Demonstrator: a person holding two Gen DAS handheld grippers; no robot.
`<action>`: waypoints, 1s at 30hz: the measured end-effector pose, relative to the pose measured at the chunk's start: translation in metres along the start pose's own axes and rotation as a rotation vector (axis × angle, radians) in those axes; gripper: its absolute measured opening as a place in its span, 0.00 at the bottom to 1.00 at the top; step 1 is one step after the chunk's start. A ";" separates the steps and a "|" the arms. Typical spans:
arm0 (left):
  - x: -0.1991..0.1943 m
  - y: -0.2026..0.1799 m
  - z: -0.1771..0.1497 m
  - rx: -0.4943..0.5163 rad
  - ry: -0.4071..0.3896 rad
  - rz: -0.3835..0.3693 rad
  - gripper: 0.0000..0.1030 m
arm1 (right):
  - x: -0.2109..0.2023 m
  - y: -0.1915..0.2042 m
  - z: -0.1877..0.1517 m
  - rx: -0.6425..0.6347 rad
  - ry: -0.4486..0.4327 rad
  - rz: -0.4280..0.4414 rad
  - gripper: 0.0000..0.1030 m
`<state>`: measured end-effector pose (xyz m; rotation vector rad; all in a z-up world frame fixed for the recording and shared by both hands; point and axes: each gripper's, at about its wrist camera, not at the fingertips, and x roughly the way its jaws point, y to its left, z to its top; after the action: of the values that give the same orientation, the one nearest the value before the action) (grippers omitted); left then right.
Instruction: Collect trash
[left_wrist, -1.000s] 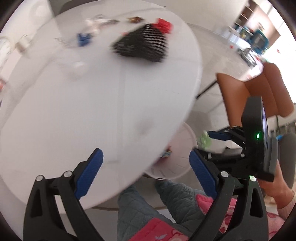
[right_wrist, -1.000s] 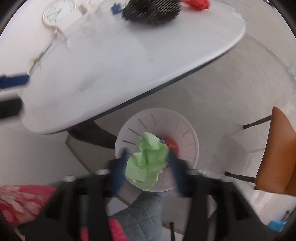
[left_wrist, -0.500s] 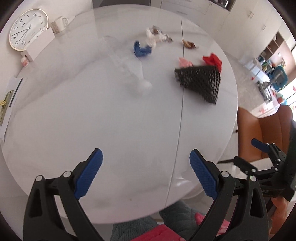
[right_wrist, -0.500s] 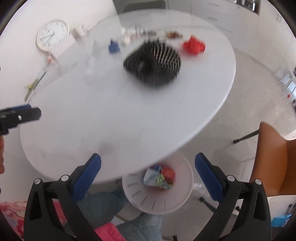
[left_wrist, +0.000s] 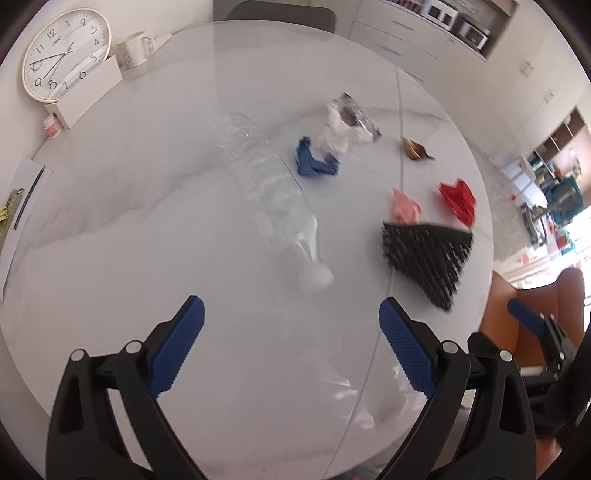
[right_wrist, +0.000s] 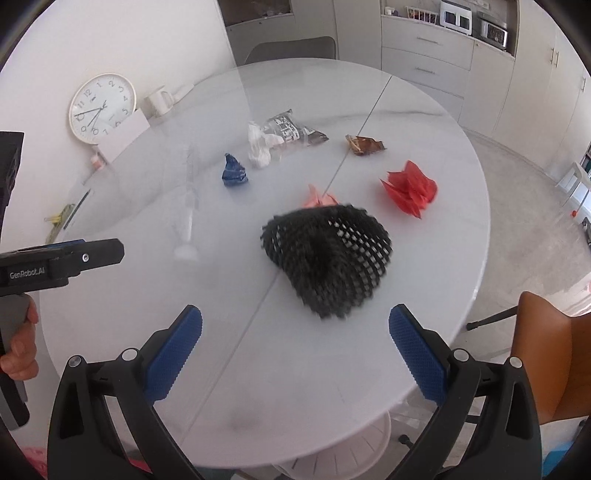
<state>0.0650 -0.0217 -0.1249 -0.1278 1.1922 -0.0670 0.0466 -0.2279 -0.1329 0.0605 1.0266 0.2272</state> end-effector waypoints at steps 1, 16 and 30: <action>0.005 0.001 0.008 -0.010 0.000 0.007 0.89 | 0.007 0.000 0.005 0.011 0.005 -0.003 0.98; 0.091 0.017 0.086 -0.228 0.039 0.180 0.89 | 0.093 -0.014 0.031 0.155 0.096 -0.095 0.96; 0.128 0.005 0.107 -0.198 0.116 0.261 0.89 | 0.072 -0.009 0.020 0.099 0.088 0.013 0.20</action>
<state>0.2116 -0.0247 -0.2043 -0.1425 1.3213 0.2765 0.1014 -0.2201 -0.1845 0.1484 1.1254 0.1922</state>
